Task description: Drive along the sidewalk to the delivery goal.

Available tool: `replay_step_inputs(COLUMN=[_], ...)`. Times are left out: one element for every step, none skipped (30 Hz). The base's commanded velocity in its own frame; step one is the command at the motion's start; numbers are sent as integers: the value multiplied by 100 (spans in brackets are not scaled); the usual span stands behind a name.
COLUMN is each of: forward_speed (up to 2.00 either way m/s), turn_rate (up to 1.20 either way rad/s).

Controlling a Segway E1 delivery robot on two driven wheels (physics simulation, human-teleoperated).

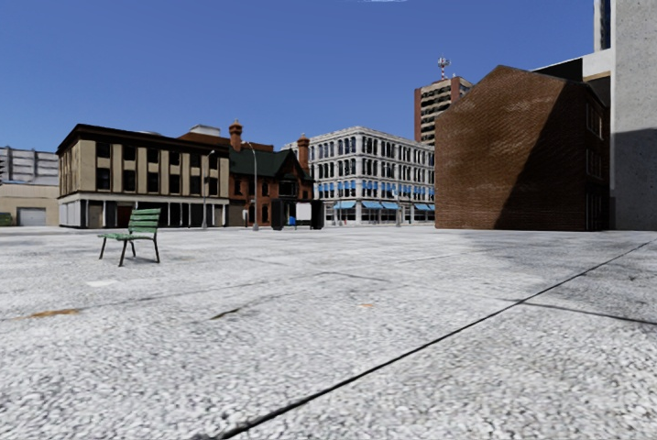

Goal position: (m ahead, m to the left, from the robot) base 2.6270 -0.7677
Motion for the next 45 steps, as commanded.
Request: replay_step_inputs(forward_speed=[129, 129, 129, 129, 129, 129, 129, 129, 129, 129, 129, 129, 129, 129, 129, 129, 129, 129, 129, 129, 129, 129, 129, 129, 129, 129, 129, 129, 129, 129, 129, 129, 129, 129, 129, 129, 129, 129, 129, 129, 129, 129, 129, 129, 129], turn_rate=[-60, -60, -60, -60, -60, -60, -60, -60, -60, -60, -60, -60, -60, -60, -60, -60, -60, -60, -60, -60, -60, -60, -60, -60, -60, -60, -60, -60, -60, -60, -60, -60, -60, -60, -60, -59, -59, -59, -49, -18, 0, 0, 0, 0, 0])
